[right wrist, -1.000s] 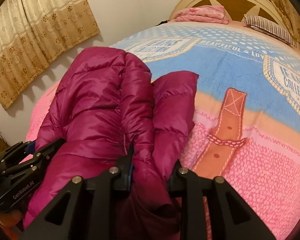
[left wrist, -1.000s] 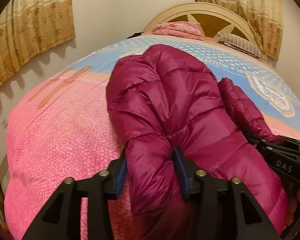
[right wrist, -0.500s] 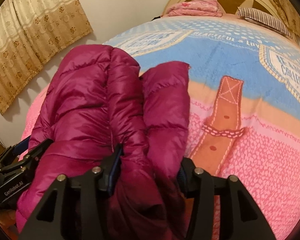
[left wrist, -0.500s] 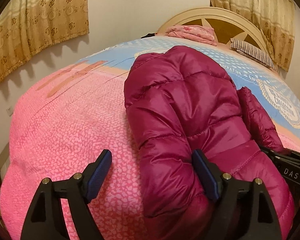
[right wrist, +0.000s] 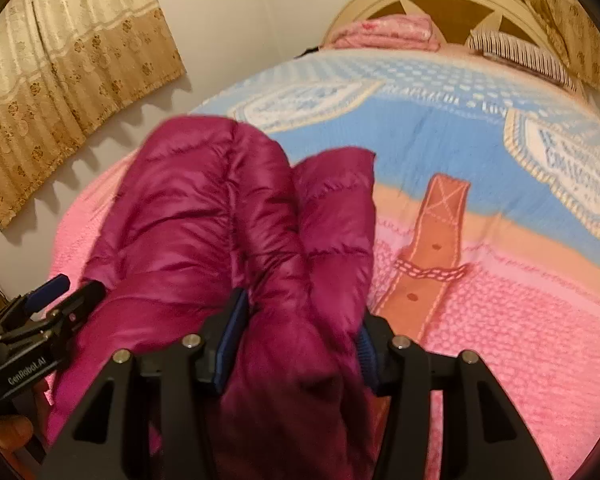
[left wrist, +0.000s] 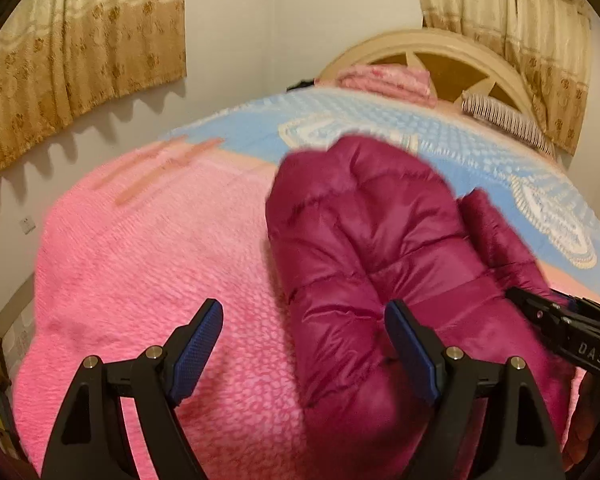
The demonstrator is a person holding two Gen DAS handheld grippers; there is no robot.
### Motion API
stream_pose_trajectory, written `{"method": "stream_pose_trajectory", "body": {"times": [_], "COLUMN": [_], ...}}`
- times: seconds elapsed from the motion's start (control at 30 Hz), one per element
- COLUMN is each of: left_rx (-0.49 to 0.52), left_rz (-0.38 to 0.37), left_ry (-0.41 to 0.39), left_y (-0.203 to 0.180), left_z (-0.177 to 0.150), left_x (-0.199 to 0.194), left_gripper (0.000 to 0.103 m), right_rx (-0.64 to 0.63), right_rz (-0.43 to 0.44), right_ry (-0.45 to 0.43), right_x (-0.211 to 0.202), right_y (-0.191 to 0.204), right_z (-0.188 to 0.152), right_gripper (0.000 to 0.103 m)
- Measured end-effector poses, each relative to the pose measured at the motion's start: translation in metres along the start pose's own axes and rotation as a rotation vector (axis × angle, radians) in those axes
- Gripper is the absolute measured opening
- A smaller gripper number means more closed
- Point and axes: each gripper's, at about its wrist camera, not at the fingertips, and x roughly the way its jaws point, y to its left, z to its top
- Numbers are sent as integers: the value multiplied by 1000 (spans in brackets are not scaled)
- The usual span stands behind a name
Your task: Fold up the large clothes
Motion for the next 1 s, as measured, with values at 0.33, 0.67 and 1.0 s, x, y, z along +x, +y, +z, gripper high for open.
{"method": "stream_pose_trajectory", "body": {"times": [0.33, 0.67, 1.0], "left_rx": [23, 35, 46], "left_rz": [-53, -96, -109], "left_ry": [-224, -287, -280], "left_y": [8, 8, 7], "left_z": [20, 23, 20], "left_x": [-118, -154, -154], "left_gripper": [84, 84, 84], "right_rx": [-62, -102, -115], "right_rz": [-4, -31, -45], "right_ry": [-193, -301, -309], "right_x": [-108, -157, -161], "right_y": [35, 61, 63], "right_z": [-7, -15, -18], "right_gripper": [74, 84, 84]}}
